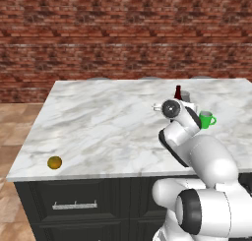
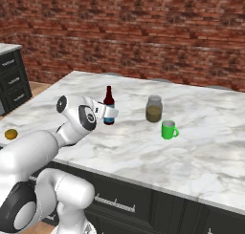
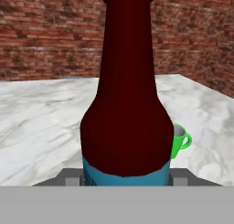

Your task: Open the cabinet directly in front. Then move the beer and the mug to the dining counter with the jar on it.

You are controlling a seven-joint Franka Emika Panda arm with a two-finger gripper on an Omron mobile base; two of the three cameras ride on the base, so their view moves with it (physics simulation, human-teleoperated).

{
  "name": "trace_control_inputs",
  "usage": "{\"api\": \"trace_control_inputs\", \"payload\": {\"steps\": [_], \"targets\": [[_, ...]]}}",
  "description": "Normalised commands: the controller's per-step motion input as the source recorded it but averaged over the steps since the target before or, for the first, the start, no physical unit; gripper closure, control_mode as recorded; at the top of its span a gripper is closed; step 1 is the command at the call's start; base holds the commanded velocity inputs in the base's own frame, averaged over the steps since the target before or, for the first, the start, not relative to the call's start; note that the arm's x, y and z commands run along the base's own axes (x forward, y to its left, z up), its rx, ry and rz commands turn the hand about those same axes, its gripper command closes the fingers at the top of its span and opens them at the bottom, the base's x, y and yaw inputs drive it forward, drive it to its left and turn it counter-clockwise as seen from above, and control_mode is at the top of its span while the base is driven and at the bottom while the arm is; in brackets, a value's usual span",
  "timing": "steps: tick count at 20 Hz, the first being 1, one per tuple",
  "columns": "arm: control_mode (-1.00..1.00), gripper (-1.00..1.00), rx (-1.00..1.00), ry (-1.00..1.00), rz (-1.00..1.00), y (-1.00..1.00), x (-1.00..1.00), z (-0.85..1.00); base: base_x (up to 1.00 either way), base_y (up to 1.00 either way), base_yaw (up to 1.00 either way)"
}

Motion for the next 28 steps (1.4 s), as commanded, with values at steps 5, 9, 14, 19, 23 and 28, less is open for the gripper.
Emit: {"api": "trace_control_inputs", "payload": {"steps": [5,9,14,19,23,28], "targets": [[-1.0,1.0,0.0,-0.04,0.0,-0.09,0.01,-0.15,0.0,0.0,0.0],[-1.0,1.0,0.0,-0.01,0.0,-0.12,0.16,-0.1,0.0,0.0,0.0],[-1.0,1.0,0.0,0.0,0.0,-0.1,0.31,-0.09,0.0,0.0,0.0],[-1.0,1.0,0.0,-0.01,0.0,-0.02,0.07,-0.24,0.0,0.0,0.0],[-1.0,1.0,0.0,-0.02,0.0,-0.06,0.0,-0.39,0.0,0.0,0.0],[-1.0,1.0,0.0,-0.01,0.0,-0.03,0.0,-0.37,0.0,0.0,0.0]]}}
